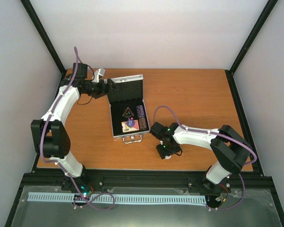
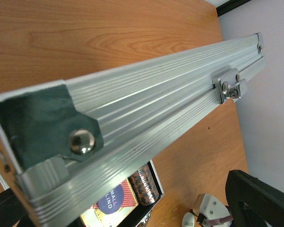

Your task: Pack up texas hold em set

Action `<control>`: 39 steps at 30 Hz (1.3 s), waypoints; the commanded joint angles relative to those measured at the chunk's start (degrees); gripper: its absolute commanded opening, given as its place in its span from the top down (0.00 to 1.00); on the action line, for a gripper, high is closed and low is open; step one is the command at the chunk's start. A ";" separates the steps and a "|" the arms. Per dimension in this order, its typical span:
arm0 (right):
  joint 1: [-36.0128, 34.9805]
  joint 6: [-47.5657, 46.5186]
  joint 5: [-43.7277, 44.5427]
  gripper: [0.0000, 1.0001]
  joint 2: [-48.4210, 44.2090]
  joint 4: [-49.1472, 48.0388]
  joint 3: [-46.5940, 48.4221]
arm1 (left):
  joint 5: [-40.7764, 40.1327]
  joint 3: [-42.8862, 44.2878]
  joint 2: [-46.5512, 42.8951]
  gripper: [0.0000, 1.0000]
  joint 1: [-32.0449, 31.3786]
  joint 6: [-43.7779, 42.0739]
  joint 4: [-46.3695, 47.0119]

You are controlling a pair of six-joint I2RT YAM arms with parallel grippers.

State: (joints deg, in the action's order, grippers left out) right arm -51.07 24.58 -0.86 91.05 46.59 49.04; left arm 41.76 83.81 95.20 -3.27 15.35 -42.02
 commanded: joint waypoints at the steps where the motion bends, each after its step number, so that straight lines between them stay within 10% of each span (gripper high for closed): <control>1: 0.18 0.27 -1.44 0.49 1.23 -0.54 0.02 | -0.19 2.40 1.10 0.00 -0.15 -1.38 0.27; 6: 0.18 -0.67 0.68 0.76 2.12 2.71 4.46 | -0.02 2.50 1.22 0.00 -0.07 -1.45 0.23; 12: 0.18 -2.76 2.50 0.77 2.45 8.42 15.19 | -0.04 2.76 1.14 0.00 -0.11 -1.63 0.04; 29: 0.19 -3.36 7.05 0.17 3.35 10.69 24.00 | 0.43 1.50 0.12 0.00 -0.09 -1.30 0.54; 39: 0.79 -2.25 10.14 0.00 3.08 11.00 23.98 | 0.80 3.61 1.83 0.00 -0.16 -1.00 0.20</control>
State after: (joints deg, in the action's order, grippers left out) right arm -51.00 21.21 6.37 94.13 57.06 71.88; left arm 41.80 84.25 95.90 -3.27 15.11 -42.30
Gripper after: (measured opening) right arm 0.999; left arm 0.998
